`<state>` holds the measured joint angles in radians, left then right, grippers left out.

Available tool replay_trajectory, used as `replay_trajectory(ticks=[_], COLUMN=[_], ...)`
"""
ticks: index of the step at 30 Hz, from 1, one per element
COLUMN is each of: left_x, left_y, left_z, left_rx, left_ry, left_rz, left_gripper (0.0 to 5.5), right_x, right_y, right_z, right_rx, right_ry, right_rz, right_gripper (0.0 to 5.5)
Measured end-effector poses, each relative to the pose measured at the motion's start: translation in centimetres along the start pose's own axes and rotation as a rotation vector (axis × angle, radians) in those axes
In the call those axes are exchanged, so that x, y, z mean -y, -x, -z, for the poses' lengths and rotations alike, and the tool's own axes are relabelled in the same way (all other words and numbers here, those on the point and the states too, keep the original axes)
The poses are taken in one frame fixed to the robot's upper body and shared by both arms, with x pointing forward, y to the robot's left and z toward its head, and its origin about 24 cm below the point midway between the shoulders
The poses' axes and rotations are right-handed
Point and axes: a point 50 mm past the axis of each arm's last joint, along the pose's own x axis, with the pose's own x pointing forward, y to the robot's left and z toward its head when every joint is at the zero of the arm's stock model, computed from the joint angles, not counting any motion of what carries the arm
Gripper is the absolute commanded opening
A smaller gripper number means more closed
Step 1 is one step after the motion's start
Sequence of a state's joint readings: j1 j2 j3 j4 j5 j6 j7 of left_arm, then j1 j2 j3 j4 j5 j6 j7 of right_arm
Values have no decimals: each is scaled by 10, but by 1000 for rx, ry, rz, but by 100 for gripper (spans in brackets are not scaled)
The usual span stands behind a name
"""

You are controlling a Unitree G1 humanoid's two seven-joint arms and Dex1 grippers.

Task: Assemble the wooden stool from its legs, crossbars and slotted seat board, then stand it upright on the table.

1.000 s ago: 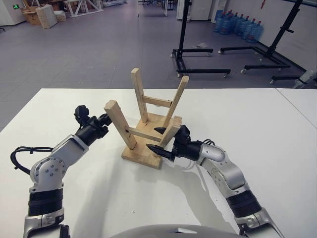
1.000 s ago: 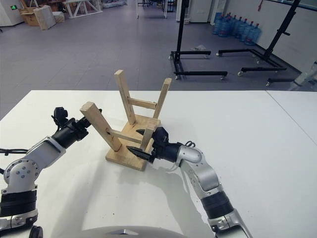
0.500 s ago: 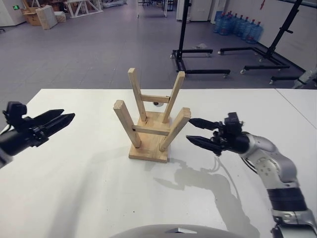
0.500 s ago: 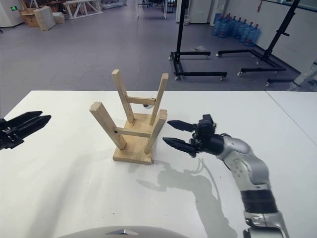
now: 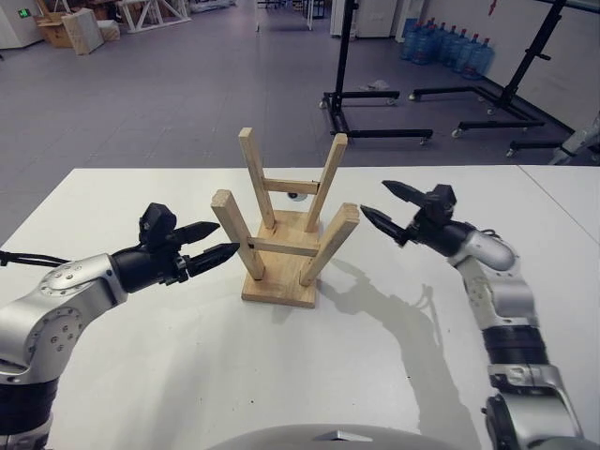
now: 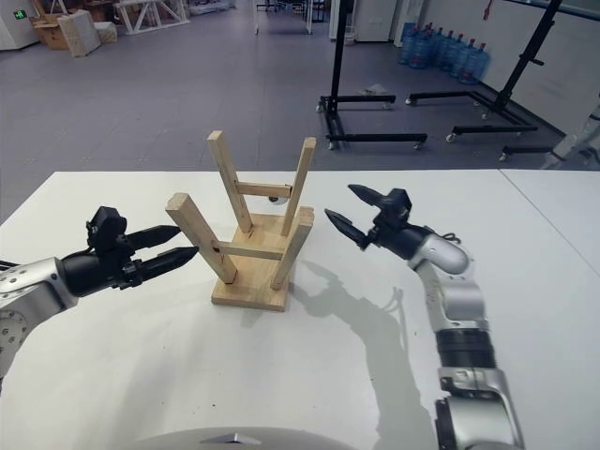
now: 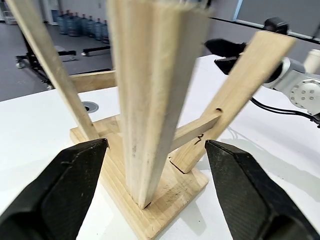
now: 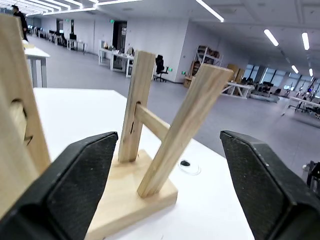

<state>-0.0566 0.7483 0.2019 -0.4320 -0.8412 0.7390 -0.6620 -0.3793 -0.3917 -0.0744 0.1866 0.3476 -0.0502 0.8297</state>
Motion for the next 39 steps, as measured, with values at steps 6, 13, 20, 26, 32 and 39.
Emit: replay_trajectory(ticks=[6,13,20,26,32,39], left_x=[1,0,-9,-14,-10,-15], left_y=[-9,-25,-34,-38,-50,-51], left_z=[-1,-7,-8,-9,-11,-9], left_rx=[25,84,126,136,141,135], left_ry=[-1,13,53,59,52,53], left_rz=[-11,-30,-79,-86,-55,-53], left_gripper=[361,361,361,361,361,361], right_x=[-26,-59,-94,-112,-139,-133], right_y=[-30,-30,-29,-39,-46,-32], right_z=[7,2,-11,-23,-35,-39], right_rx=[56,143,186,206,234,155], right_ry=[-23,-123,-184,-185,-160,-206], right_rz=[-108,-278,-388,-438,-544,-461], right_gripper=[377,377,377,377,377,377])
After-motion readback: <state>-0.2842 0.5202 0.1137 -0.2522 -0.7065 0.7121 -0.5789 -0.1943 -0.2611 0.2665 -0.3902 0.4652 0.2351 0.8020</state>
